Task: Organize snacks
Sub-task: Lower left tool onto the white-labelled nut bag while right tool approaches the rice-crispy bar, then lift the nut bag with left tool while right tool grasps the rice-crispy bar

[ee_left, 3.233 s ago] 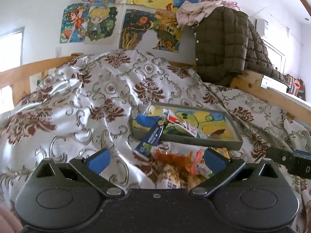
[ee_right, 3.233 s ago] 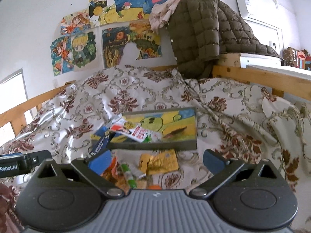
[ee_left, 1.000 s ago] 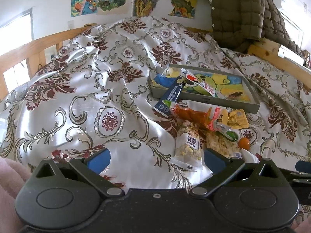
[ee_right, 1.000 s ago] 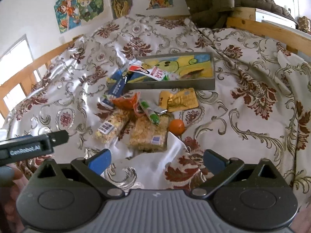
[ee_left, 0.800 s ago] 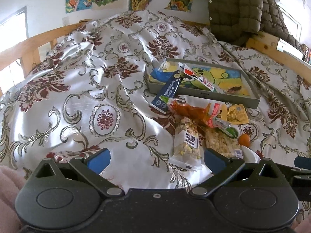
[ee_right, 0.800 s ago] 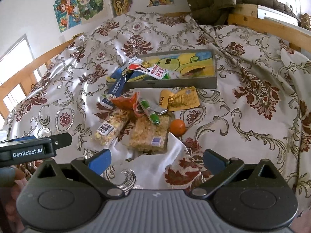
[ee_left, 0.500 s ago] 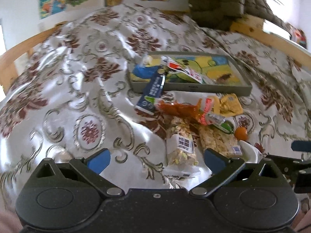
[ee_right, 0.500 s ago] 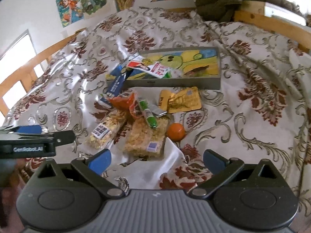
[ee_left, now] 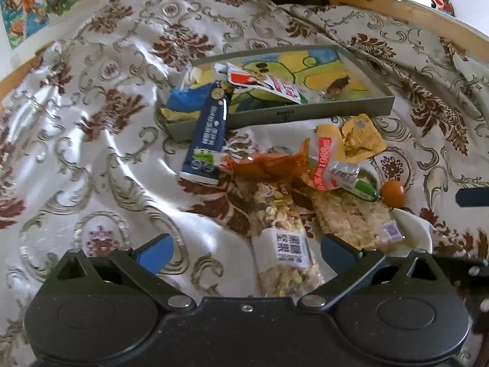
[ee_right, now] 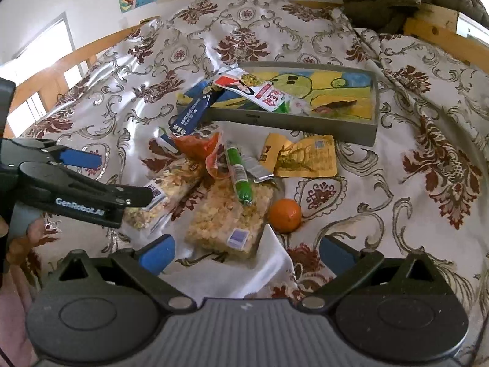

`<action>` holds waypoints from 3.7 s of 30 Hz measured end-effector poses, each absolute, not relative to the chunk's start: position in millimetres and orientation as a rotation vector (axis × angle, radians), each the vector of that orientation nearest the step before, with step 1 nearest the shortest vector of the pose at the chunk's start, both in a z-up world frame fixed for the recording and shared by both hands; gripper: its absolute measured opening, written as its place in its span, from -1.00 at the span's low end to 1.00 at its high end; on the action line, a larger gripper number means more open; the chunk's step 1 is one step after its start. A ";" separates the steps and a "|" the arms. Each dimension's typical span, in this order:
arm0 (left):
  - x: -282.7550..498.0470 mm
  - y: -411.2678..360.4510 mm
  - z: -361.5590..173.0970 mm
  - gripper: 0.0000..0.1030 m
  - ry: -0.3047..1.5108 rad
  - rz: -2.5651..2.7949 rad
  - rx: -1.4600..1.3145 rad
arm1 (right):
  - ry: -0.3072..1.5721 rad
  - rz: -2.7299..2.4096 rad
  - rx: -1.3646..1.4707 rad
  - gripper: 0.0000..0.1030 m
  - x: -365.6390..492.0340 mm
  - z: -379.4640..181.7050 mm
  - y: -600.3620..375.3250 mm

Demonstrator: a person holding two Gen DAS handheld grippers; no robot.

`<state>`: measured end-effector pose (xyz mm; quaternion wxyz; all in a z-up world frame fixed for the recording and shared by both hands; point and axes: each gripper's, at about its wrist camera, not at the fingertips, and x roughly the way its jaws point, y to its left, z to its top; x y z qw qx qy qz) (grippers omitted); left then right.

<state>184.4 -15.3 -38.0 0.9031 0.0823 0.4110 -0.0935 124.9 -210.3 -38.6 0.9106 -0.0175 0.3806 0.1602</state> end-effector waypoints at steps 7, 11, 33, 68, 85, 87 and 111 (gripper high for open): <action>194.3 -16.4 -46.6 0.98 0.831 -0.277 0.116 | 0.801 0.429 -0.036 0.99 131.4 -47.5 -197.0; 198.6 -13.6 -48.2 0.98 0.841 -0.275 0.100 | 0.839 0.456 -0.044 0.99 140.8 -58.7 -189.1; 211.8 0.3 -60.9 0.33 0.900 -0.318 -0.067 | 0.846 0.389 -0.020 0.97 163.6 -78.1 -176.3; 206.7 14.5 -61.8 -0.08 0.960 -0.328 -0.261 | 0.773 0.320 -0.265 0.58 153.4 -77.5 -151.5; 172.6 38.6 -45.6 -0.08 0.944 -0.320 -0.441 | 0.671 0.231 -0.463 0.58 111.9 -62.8 -146.6; 168.1 41.3 -42.9 -0.08 0.940 -0.318 -0.454 | 0.670 0.221 -0.457 0.58 108.9 -61.4 -148.5; 151.7 43.7 -39.0 -0.09 0.899 -0.515 -0.668 | 0.471 0.170 -0.409 0.58 79.3 -33.7 -160.1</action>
